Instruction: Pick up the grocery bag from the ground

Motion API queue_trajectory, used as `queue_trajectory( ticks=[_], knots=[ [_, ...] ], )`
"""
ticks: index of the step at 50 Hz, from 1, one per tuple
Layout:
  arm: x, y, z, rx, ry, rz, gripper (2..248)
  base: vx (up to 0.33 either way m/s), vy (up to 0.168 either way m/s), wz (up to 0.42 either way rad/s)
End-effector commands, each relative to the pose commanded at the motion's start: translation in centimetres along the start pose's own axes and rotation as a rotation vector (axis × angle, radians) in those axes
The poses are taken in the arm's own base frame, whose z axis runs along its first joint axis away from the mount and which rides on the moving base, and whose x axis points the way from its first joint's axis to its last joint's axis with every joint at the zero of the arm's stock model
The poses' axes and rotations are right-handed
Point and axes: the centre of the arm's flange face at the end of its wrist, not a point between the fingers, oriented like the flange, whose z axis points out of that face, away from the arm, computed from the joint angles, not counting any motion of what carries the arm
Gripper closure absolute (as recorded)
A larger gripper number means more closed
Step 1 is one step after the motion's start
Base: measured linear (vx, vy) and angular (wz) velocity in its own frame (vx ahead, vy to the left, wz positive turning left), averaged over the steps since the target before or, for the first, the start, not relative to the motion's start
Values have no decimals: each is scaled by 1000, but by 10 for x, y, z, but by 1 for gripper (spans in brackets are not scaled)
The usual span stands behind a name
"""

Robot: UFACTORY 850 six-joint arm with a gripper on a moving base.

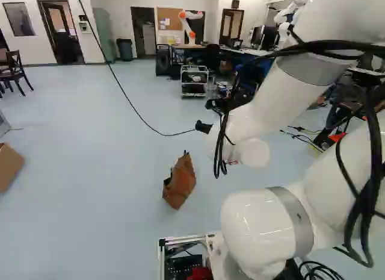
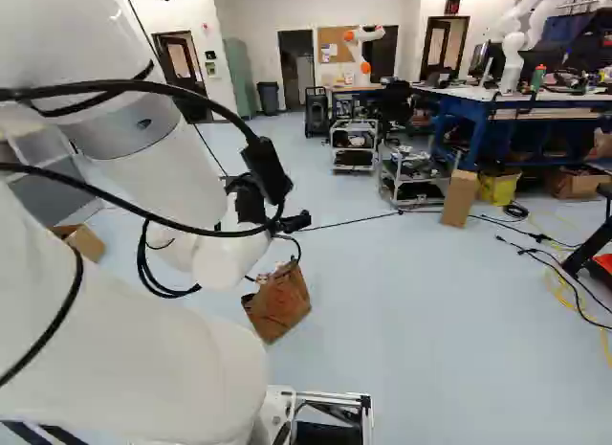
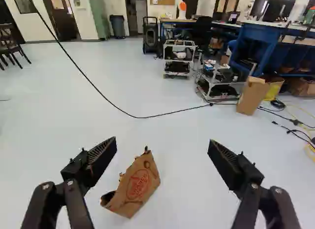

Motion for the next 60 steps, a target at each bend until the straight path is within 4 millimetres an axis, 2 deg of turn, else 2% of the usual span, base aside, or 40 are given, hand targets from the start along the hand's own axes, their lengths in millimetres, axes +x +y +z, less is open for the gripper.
queue_trajectory(
  ticks=[1, 26, 60],
  knots=[
    [5, -3, 10, 9, -5, -3, 3, 0, 0, 0],
    [26, -17, 58, 49, -23, -18, 3, -2, 0, 0],
    [37, -41, 125, 94, -164, -41, 3, 0, 0, 0]
  ],
)
